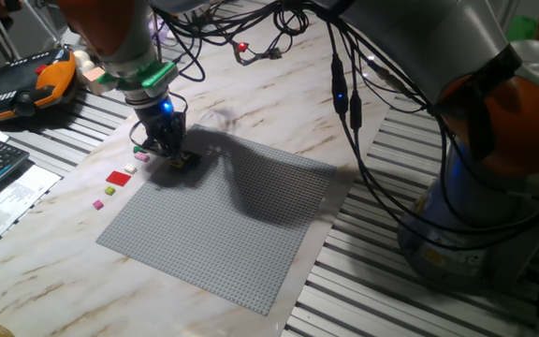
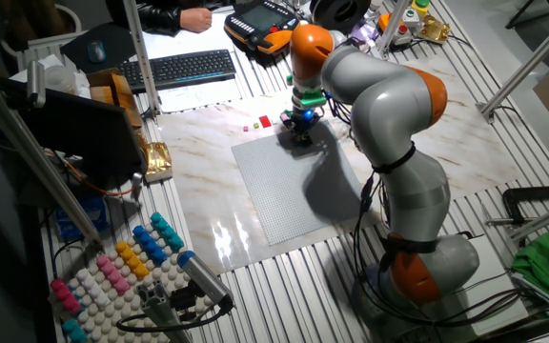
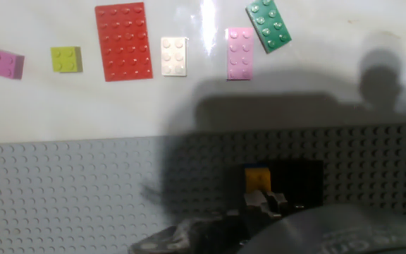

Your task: Build with small Lego blocks

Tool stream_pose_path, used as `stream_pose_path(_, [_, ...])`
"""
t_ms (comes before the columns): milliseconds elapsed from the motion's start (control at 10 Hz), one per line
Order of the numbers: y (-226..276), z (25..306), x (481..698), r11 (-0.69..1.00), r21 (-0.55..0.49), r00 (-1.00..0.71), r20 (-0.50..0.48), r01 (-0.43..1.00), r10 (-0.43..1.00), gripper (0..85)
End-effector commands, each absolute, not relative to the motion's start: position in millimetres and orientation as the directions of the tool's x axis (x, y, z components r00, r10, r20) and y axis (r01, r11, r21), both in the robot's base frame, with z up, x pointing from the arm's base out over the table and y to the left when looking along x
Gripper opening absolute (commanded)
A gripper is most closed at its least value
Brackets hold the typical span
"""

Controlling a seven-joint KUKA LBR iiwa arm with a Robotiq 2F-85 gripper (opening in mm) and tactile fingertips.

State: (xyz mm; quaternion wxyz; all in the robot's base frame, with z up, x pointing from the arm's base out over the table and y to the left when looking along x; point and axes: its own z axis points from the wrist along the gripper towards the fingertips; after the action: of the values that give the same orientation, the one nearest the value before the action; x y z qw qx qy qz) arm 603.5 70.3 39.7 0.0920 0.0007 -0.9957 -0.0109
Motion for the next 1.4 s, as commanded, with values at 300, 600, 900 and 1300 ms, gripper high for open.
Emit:
stream_pose_path(300, [66.5, 48.2, 605.1, 1.0, 0.028, -0.976, 0.219, -0.005, -0.011, 0.7])
stream_pose_path(600, [57.0, 64.8, 608.4, 1.0, 0.024, -0.98, 0.201, -0.001, -0.005, 0.7])
stream_pose_path(900, [26.8, 85.7, 616.2, 1.0, 0.014, -0.982, 0.188, -0.019, -0.021, 0.7])
stream_pose_path(1300, [-11.2, 103.4, 623.2, 0.997, -0.009, -0.983, 0.166, -0.078, -0.075, 0.7])
